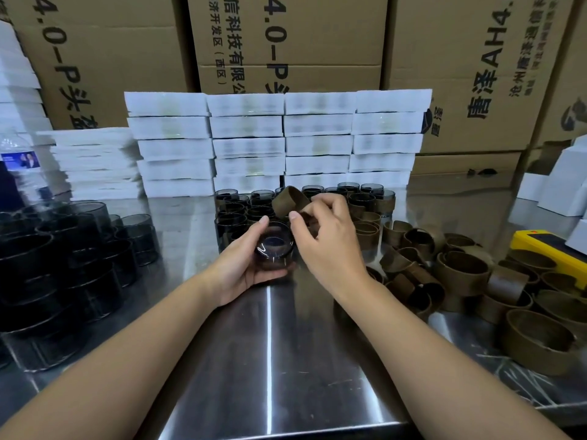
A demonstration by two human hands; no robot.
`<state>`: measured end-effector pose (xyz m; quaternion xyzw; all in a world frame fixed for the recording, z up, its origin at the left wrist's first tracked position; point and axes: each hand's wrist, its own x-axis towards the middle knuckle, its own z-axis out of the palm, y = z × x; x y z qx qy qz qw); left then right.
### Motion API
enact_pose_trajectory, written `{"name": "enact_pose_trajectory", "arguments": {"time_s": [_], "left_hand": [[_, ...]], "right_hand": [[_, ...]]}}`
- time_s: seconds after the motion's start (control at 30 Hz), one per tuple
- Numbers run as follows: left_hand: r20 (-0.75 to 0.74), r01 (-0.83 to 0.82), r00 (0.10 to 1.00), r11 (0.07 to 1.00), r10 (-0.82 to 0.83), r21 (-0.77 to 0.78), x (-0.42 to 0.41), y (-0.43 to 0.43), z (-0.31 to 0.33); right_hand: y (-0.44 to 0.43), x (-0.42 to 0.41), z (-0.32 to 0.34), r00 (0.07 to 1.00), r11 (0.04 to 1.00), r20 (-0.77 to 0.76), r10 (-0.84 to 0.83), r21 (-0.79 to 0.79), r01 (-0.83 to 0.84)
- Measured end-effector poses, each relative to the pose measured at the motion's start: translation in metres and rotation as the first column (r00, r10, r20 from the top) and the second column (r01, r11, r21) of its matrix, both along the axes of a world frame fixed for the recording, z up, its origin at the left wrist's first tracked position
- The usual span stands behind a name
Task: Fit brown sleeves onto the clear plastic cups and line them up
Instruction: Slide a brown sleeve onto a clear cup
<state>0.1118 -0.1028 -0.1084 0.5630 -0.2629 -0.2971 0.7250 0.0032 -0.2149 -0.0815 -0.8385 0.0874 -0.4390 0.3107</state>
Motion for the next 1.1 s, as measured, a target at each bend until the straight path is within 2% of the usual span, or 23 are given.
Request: {"name": "enact_pose_trajectory", "arguments": {"time_s": [0.23, 0.43, 0.63, 0.7, 0.9, 0.97, 1.03, 1.1], "left_hand": [[-0.050, -0.045, 0.998, 0.998, 0.042, -0.050, 0.0019, -0.0006, 0.0019], [-0.084, -0.052, 0.995, 0.996, 0.046, -0.072, 0.0041, 0.0019, 0.0023], [-0.089, 0.005, 0.996, 0.991, -0.017, -0.132, 0.0027, 0.0043, 0.0004], [-0.124, 0.015, 0.992, 0.987, -0.035, -0.161, 0.0027, 0.0050, -0.0021], [-0.097, 0.065, 0.992, 0.983, -0.082, -0.172, 0.0041, 0.0059, -0.0024], [-0.101, 0.060, 0.992, 0.979, -0.080, -0.193, 0.0064, 0.0055, -0.0044], [-0.086, 0.067, 0.992, 0.972, -0.088, -0.223, 0.0068, 0.0054, -0.0055], [-0.083, 0.062, 0.993, 0.971, -0.083, -0.231, 0.0062, 0.0052, -0.0058]], "right_hand": [[0.0008, 0.0014, -0.0027, 0.998, 0.997, -0.007, 0.069, -0.025, -0.070], [0.0040, -0.0008, -0.0040, 0.989, 0.988, -0.076, 0.129, -0.071, -0.134], [0.0042, -0.0028, -0.0047, 0.975, 0.976, -0.159, 0.158, -0.126, -0.178], [0.0037, -0.0031, -0.0048, 0.975, 0.975, -0.161, 0.152, -0.141, -0.175], [0.0047, -0.0032, -0.0048, 0.978, 0.965, -0.133, 0.162, -0.183, -0.185], [0.0068, -0.0027, -0.0045, 0.973, 0.968, -0.121, 0.195, -0.134, -0.211], [0.0087, -0.0012, -0.0039, 0.974, 0.978, -0.089, 0.206, 0.028, -0.205], [0.0072, 0.0015, -0.0022, 0.977, 0.973, -0.126, 0.174, 0.176, -0.151]]}}
